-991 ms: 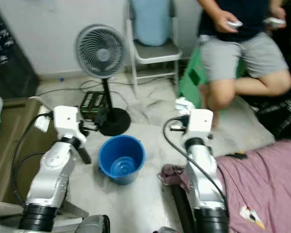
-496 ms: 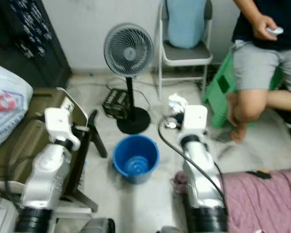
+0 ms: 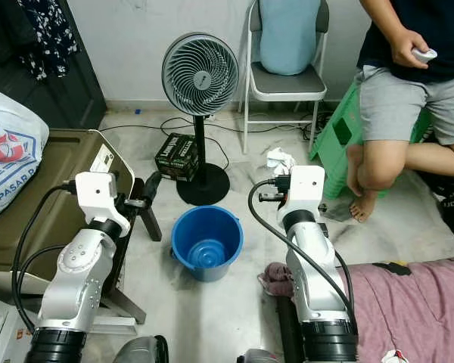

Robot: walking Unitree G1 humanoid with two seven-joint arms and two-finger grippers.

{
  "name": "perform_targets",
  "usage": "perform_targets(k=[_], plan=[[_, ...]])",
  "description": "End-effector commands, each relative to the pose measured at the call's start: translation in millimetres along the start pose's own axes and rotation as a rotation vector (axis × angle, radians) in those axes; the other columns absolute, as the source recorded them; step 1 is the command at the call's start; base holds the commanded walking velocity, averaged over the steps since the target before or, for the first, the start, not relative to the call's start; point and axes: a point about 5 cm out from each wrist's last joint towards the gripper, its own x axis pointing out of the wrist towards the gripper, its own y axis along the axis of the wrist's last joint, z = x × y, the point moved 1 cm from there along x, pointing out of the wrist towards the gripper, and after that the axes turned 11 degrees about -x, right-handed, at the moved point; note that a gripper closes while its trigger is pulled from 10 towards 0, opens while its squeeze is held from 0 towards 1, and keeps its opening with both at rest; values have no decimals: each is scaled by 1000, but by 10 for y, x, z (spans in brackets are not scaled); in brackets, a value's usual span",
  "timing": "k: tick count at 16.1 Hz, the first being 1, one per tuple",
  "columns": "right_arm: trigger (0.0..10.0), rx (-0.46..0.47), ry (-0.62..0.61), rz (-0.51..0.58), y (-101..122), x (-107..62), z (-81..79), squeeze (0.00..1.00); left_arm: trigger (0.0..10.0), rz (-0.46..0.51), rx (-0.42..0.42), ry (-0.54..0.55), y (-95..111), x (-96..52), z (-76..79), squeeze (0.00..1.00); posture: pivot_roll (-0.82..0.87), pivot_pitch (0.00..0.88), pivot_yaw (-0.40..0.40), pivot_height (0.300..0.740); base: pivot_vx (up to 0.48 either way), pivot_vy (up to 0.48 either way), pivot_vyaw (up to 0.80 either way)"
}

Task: Clean up the room

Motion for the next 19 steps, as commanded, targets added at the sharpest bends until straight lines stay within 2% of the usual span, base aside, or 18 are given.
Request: perform_targets(k=[1, 19], plan=[[10000, -4, 10, -2, 17, 16, -3, 0, 10000, 3, 0, -6, 21, -18, 7, 0, -75, 58, -36, 740, 334, 0, 0], [10000, -14, 40, 5, 40, 51, -55, 0, 10000, 15, -4, -1, 40, -26, 5, 0, -65, 44, -48, 740, 336, 0, 0]])
